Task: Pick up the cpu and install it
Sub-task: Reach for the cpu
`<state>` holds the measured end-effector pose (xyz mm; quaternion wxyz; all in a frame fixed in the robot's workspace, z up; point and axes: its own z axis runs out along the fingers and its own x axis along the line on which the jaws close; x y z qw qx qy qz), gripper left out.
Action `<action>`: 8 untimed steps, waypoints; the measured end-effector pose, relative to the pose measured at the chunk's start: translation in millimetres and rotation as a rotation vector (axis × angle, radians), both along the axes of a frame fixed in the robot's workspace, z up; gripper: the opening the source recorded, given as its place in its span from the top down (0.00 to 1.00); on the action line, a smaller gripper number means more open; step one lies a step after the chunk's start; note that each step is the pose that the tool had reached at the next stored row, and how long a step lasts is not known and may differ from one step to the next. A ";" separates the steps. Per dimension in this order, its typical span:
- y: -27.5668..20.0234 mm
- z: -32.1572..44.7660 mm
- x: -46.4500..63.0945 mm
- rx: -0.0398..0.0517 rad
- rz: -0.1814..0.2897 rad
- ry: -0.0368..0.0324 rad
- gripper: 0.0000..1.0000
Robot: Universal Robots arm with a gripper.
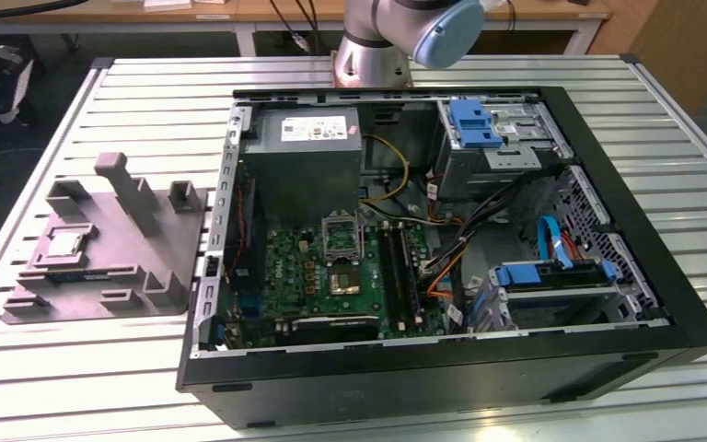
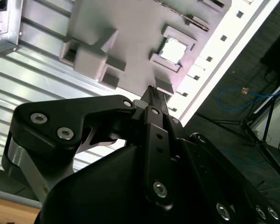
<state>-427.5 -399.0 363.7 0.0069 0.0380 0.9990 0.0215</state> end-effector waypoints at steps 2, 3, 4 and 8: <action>0.0 -0.1 -9.0 0.0000 0.000 0.0000 0.89; 0.0 -0.2 -13.9 0.0000 0.000 0.0000 0.89; 0.0 -0.3 -18.1 0.0001 0.000 -0.0001 0.89; 0.0 -0.2 -20.7 0.0000 0.000 0.0001 0.89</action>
